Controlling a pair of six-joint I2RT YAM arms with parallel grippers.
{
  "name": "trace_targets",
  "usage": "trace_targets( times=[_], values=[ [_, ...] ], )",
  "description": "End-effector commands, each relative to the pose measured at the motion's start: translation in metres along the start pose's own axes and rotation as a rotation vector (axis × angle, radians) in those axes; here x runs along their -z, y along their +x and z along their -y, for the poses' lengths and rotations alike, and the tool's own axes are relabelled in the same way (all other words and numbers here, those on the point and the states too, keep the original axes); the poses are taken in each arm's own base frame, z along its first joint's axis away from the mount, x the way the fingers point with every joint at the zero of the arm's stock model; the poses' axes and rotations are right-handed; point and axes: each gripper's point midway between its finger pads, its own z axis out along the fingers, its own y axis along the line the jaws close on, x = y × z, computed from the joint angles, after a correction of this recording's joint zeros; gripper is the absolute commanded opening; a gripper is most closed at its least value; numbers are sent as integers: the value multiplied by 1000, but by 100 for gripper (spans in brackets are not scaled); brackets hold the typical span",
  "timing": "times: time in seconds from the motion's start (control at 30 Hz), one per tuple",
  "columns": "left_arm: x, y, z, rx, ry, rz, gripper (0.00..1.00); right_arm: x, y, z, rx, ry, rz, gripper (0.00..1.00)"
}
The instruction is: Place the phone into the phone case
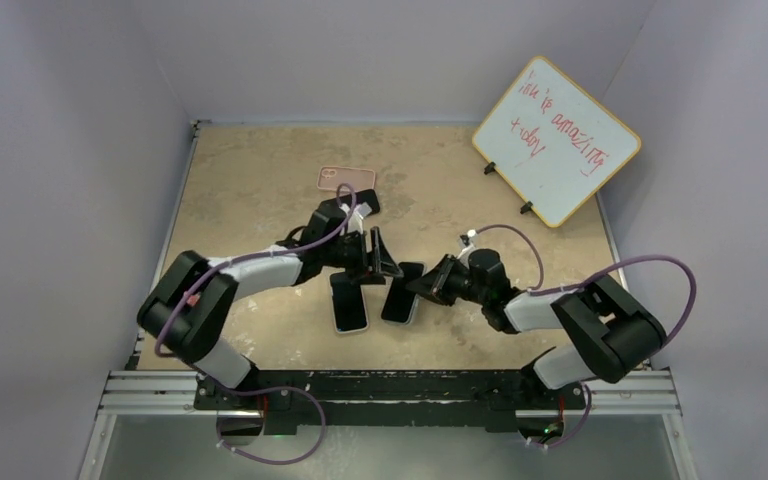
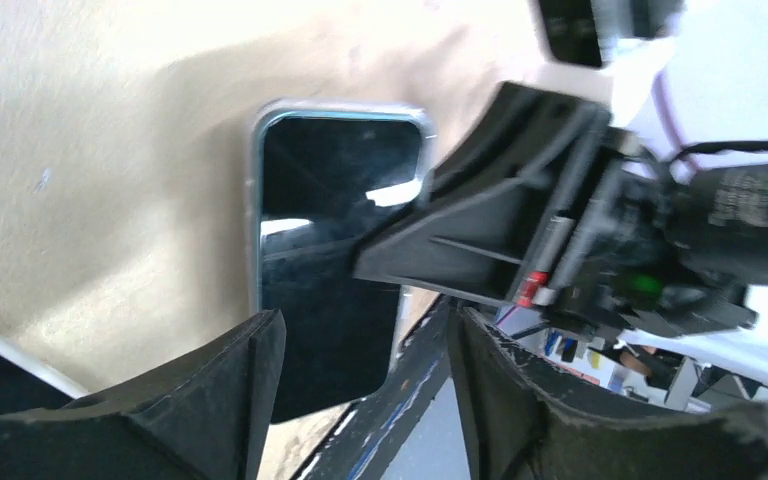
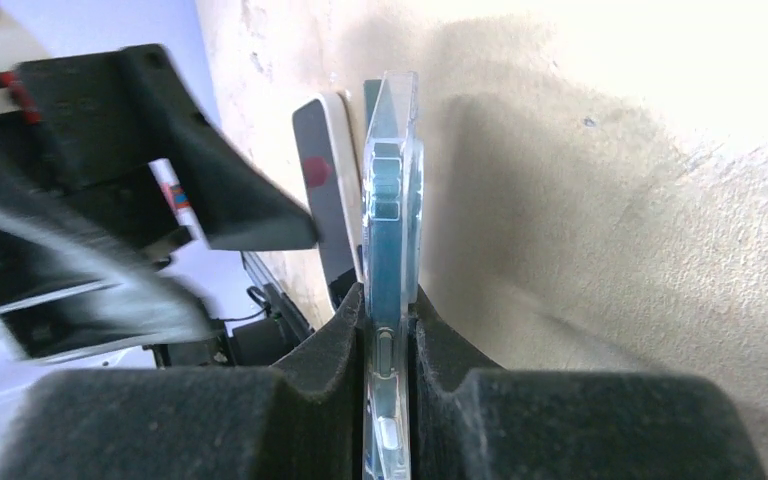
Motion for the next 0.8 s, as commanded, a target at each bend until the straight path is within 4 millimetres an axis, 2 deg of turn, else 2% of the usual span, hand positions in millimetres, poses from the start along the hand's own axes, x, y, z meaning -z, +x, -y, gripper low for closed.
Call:
trace_targets(
  times=[0.0, 0.17, 0.3, 0.4, 0.5, 0.63, 0.77],
  values=[
    [52, -35, 59, -208, 72, 110, 67, 19, -16, -67, 129, -230, 21, 0],
    [107, -48, 80, -314, 101, 183, 80, 48, -10, -117, 293, -400, -5, 0],
    [137, -39, 106, -425, 184, 198, 85, 76, 2, -158, 397, -560, -54, 0],
    [149, -29, 125, -495, 270, 195, 87, 99, 13, -184, 435, -693, -90, 0],
    [155, -20, 135, -529, 343, 191, 88, 119, 22, -202, 453, -813, -126, 0],
    [157, -9, 148, -537, 482, 184, 88, 138, 30, -220, 466, -943, -162, 0],
    [162, -6, 158, -539, 563, 193, 86, 147, 33, -226, 427, -1020, -213, 0]
  ],
)
